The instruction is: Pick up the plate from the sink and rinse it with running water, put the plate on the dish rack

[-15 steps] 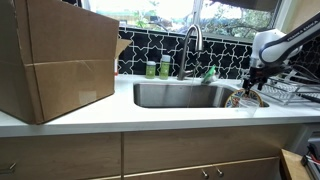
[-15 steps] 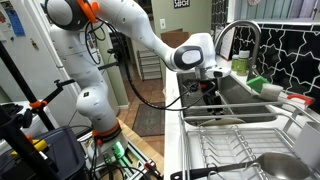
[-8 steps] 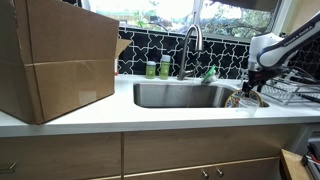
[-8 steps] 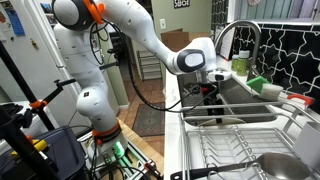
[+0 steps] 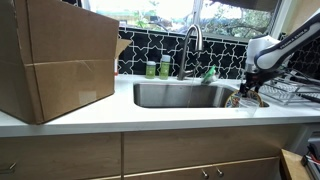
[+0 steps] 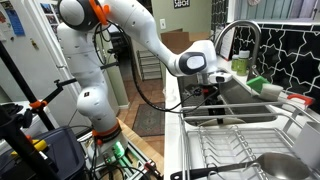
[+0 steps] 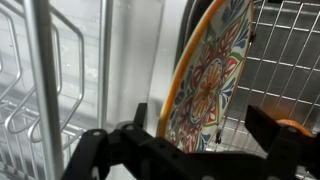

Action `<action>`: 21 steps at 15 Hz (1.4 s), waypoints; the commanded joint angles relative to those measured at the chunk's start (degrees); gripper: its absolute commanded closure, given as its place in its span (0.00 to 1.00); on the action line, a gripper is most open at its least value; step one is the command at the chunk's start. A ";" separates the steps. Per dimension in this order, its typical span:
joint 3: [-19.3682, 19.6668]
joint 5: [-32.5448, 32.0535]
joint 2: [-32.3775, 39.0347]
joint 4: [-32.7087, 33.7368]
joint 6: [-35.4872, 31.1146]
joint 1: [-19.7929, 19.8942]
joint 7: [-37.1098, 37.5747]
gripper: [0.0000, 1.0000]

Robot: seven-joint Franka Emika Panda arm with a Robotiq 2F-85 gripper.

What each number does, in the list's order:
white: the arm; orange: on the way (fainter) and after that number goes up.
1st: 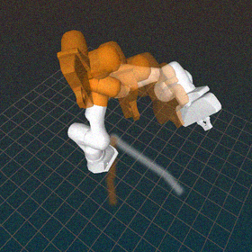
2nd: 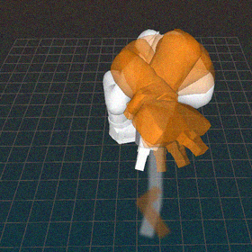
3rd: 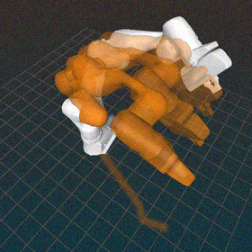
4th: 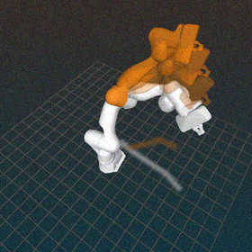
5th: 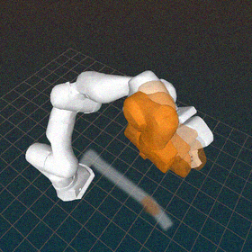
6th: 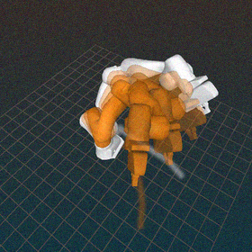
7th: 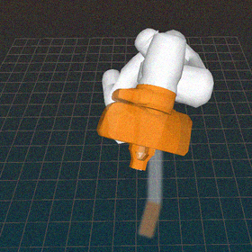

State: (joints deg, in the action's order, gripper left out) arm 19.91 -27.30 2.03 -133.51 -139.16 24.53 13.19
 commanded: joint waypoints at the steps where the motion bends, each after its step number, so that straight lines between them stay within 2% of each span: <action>1: 1.34 1.07 2.11 0.57 -2.77 -0.84 0.15 0.00; 16: 1.24 10.18 3.97 0.60 -6.83 -1.81 -2.10 0.00; 21: 1.27 11.47 4.93 0.76 -7.06 -1.91 -2.99 0.00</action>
State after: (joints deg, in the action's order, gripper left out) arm 20.28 -17.98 5.20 -133.39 -144.96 23.31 12.03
